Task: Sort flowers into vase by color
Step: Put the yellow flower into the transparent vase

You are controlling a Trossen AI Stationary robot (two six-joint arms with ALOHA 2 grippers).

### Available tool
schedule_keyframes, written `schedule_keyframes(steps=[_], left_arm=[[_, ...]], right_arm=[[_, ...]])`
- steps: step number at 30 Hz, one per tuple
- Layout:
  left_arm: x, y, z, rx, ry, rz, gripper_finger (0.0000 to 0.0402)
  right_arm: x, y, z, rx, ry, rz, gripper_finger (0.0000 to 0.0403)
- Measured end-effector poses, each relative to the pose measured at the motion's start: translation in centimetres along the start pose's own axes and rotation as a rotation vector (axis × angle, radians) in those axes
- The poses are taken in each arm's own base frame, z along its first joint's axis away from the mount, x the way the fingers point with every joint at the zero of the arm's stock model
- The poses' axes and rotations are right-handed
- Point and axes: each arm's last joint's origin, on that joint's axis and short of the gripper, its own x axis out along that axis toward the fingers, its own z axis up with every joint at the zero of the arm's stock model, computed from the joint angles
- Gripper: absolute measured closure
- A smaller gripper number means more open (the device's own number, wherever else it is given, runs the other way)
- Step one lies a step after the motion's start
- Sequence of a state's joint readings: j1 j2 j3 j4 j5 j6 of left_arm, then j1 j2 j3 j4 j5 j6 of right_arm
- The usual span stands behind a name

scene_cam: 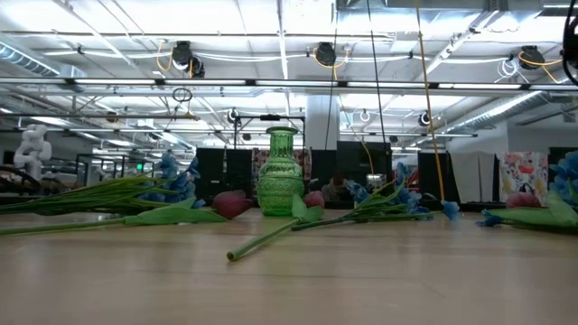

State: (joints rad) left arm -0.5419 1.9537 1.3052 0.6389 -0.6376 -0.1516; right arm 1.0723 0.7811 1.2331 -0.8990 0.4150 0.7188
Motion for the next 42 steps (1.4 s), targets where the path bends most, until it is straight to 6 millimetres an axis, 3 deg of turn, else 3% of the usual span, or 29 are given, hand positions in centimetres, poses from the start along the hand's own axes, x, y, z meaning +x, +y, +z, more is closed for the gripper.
schedule_keyframes(steps=[11,28,42], left_arm=[[0.1,0.1,0.0,0.011,0.003,0.003,0.0171],[0.5,0.5,-0.3,0.016,0.008,0.016,0.0171],[0.9,1.2,-0.2,0.017,0.005,0.033,0.0171]], right_arm=[[0.5,0.9,-2.7,0.132,0.128,-0.155,0.0399],[3.1,4.7,-6.3,0.223,-0.017,-0.283,0.0399],[4.7,5.8,-9.7,0.283,-0.038,-0.422,0.0399]])
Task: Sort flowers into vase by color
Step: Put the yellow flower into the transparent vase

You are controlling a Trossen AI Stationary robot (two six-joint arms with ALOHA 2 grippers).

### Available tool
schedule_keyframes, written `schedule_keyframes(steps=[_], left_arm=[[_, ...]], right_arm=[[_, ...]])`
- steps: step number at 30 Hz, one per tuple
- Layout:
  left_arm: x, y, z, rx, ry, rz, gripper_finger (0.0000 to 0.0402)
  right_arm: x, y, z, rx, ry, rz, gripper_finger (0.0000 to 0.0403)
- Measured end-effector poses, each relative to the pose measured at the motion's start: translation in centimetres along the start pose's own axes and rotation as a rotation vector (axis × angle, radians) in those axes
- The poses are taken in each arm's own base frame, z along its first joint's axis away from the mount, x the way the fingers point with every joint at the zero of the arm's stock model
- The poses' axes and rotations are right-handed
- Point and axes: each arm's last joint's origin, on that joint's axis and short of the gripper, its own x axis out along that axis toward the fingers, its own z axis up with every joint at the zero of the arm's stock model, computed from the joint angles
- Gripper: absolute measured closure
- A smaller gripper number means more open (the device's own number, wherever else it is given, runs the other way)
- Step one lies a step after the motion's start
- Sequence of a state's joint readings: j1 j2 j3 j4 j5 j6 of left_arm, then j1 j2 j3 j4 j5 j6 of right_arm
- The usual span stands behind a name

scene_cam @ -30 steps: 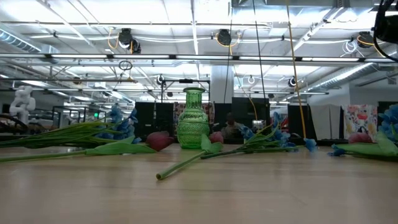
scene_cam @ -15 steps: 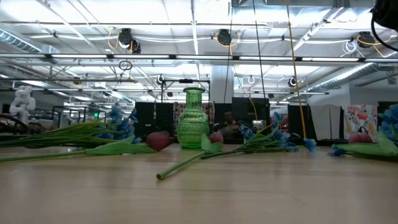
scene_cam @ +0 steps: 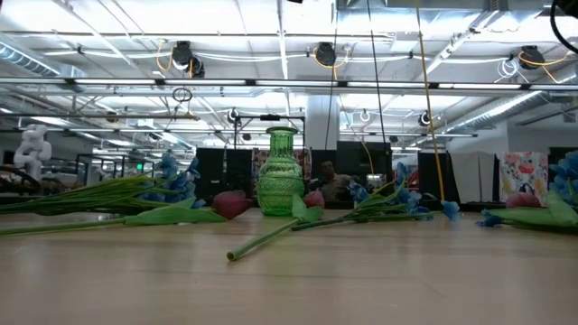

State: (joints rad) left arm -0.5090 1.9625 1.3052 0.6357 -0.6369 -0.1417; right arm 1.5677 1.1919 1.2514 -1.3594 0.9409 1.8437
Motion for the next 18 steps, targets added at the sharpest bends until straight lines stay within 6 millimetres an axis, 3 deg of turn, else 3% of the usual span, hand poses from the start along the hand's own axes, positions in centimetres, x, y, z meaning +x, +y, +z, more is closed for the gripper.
schedule_keyframes(steps=[18], left_arm=[[0.0,0.0,0.0,0.001,0.001,0.001,0.0171]], right_arm=[[1.4,1.1,-2.3,-0.036,-0.018,-0.068,0.0397]])
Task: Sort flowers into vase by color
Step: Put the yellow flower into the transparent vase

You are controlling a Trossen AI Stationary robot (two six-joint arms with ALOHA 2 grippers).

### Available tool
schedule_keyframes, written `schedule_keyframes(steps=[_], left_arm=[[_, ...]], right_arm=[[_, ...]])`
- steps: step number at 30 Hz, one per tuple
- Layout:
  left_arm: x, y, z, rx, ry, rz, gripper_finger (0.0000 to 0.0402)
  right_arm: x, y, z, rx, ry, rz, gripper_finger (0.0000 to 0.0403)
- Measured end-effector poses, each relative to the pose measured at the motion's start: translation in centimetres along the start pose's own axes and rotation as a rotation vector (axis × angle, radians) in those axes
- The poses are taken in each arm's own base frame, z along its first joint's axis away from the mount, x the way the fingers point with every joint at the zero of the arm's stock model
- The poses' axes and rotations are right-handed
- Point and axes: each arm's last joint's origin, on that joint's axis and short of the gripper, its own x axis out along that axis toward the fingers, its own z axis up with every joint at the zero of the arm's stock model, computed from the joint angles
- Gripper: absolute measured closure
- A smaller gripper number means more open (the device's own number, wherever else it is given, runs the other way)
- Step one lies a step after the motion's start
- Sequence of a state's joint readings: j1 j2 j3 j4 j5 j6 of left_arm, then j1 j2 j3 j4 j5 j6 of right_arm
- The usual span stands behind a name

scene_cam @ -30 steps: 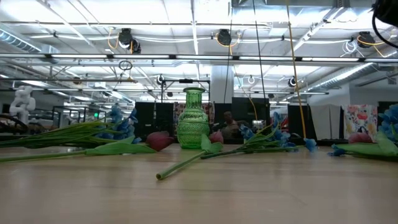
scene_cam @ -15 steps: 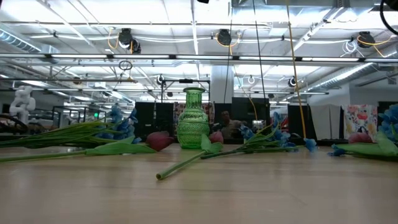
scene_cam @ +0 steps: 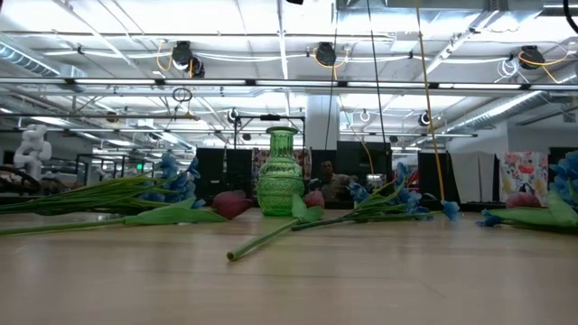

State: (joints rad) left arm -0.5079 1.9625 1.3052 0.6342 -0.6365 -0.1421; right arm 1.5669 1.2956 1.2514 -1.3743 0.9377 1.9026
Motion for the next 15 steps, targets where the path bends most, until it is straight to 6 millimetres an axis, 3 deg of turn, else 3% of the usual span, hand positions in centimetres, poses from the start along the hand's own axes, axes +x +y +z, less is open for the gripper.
schedule_keyframes(steps=[4,15], left_arm=[[0.05,0.07,0.03,-0.002,-0.001,0.002,0.0171],[0.09,0.14,0.04,-0.001,-0.001,0.003,0.0172]], right_arm=[[0.19,0.17,-0.35,-0.012,0.003,-0.01,0.0375],[0.27,0.12,-0.23,-0.002,0.02,-0.02,0.0265]])
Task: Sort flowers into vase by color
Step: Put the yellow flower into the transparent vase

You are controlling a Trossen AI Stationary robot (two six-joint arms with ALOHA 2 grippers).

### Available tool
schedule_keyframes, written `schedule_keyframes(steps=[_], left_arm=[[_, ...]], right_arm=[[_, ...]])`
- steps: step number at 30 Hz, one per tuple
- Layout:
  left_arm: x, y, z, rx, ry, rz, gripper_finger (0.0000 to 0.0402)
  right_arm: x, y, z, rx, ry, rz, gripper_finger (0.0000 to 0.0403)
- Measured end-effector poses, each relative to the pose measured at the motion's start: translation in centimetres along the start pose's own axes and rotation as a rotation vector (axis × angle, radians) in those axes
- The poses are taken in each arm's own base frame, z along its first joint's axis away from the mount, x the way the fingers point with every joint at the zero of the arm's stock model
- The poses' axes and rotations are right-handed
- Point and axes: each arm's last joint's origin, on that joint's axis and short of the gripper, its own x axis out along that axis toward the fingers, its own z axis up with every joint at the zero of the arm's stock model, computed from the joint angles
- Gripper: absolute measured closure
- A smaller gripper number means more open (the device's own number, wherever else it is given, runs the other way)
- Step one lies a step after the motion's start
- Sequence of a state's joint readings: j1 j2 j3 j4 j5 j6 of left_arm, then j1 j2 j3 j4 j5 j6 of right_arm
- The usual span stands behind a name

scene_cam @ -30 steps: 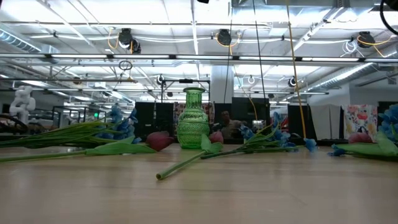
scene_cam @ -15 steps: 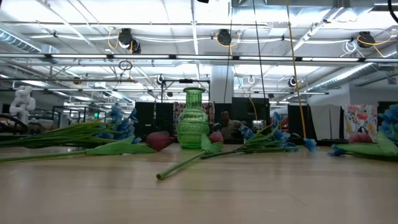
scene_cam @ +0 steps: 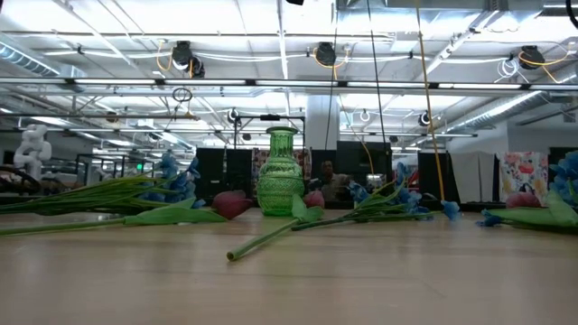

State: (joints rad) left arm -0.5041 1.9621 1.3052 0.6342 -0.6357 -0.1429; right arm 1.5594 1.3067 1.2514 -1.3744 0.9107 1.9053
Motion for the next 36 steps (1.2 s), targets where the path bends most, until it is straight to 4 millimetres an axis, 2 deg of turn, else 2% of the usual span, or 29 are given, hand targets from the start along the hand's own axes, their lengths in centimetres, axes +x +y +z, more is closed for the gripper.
schedule_keyframes(steps=[5,11,16,19,21,25,30,36], left_arm=[[0.0,0.0,0.0,0.0,0.0,0.0,0.0172],[0.8,0.7,-0.6,-0.014,-0.004,0.018,0.0172],[4.0,3.6,-2.9,-0.156,-0.072,0.049,0.0172],[6.3,4.9,-4.2,-0.223,-0.134,-0.041,0.0172],[7.6,5.2,-4.5,-0.237,-0.17,-0.073,0.0172],[9.6,4.9,-4.1,-0.211,-0.196,-0.098,0.0172],[11.3,4.8,-2.7,-0.158,-0.158,-0.107,0.0172],[12.6,6.7,-1.1,-0.165,-0.185,-0.11,0.0172]], right_arm=[[-0.3,-0.3,0.6,0.011,-0.003,0.01,0.0241],[-0.3,-0.3,0.5,0.006,-0.002,0.013,0.025],[-0.2,-0.3,0.5,-0.009,-0.002,0.008,0.0271],[-0.2,-0.3,0.5,-0.013,-0.002,0.008,0.0281],[-0.2,-0.3,0.5,-0.02,-0.003,0.007,0.0286],[-0.3,-0.5,0.7,-0.03,-0.004,0.001,0.0292],[-0.5,-0.8,1.1,-0.045,-0.004,0.004,0.0299],[-0.6,-0.8,1.2,-0.075,-0.003,0.006,0.0306]])
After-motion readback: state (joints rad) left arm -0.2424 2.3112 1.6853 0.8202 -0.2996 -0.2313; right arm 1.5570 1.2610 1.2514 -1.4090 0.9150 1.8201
